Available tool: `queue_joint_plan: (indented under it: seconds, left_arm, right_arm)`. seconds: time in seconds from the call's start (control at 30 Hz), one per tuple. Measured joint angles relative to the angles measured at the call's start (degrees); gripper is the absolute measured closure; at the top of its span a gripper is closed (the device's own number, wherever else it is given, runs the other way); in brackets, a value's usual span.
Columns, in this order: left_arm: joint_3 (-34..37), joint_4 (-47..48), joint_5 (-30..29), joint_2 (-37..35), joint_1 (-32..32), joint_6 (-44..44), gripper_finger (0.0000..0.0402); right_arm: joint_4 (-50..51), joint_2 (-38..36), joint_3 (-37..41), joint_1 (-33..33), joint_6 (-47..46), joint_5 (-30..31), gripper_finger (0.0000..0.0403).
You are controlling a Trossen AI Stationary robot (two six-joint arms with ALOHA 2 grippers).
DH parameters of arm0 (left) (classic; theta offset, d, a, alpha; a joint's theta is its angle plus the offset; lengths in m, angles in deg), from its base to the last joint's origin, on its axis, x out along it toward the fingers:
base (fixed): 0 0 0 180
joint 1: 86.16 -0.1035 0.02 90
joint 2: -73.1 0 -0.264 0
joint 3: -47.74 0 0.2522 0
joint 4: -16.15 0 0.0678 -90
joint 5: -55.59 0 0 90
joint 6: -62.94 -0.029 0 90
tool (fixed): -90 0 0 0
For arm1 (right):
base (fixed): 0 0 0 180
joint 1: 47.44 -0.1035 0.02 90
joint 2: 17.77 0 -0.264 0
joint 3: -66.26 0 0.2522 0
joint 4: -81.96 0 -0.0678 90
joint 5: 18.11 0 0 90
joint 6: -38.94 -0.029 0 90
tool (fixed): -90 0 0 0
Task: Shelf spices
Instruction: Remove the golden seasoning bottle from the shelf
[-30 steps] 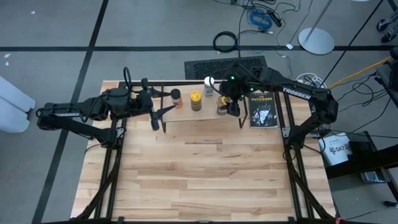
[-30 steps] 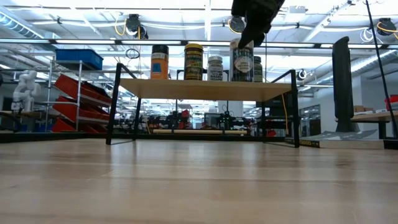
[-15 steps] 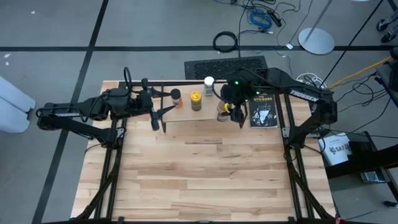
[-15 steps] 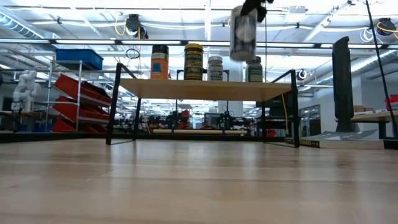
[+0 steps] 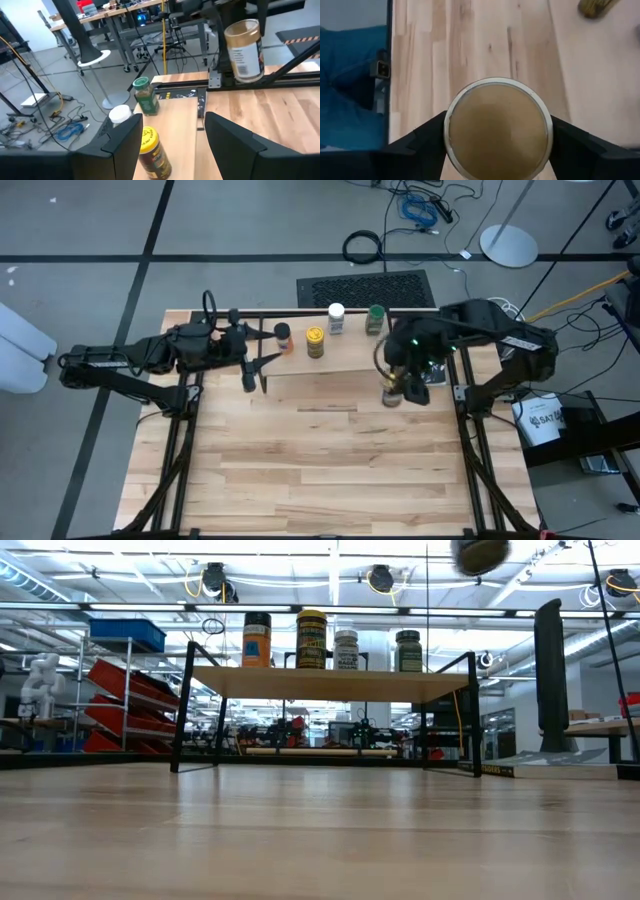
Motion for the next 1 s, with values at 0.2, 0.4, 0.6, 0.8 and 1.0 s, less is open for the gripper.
queue_joint_plan:
  seconds: [0.2, 0.4, 0.6, 0.8, 1.0]
  left_arm:
    - [0.00, -0.20, 0.04, -0.01, 0.75, 0.04, 0.0177]
    - [0.00, -0.28, 0.04, 0.00, 0.75, 0.10, 0.0177]
    - [0.00, -1.73, 1.07, 0.00, 0.77, 0.19, 0.0177]
    - [0.00, -1.75, 3.21, 0.00, 0.77, 0.26, 0.0177]
    - [0.02, -1.87, 3.23, 0.00, 0.77, 1.70, 0.0177]
  right_arm:
    - [0.84, -2.56, 3.84, -7.89, -8.88, 7.07, 0.0133]
    - [-3.65, -8.51, 17.07, -15.70, -19.31, 14.72, 0.0131]
    - [-15.05, -14.09, 33.01, -21.46, -29.61, 17.12, 0.0132]
    - [-26.74, -15.40, 46.25, -24.47, -32.88, 18.36, 0.0131]
    - [-40.33, -15.35, 55.56, -24.53, -33.72, 19.36, 0.0131]
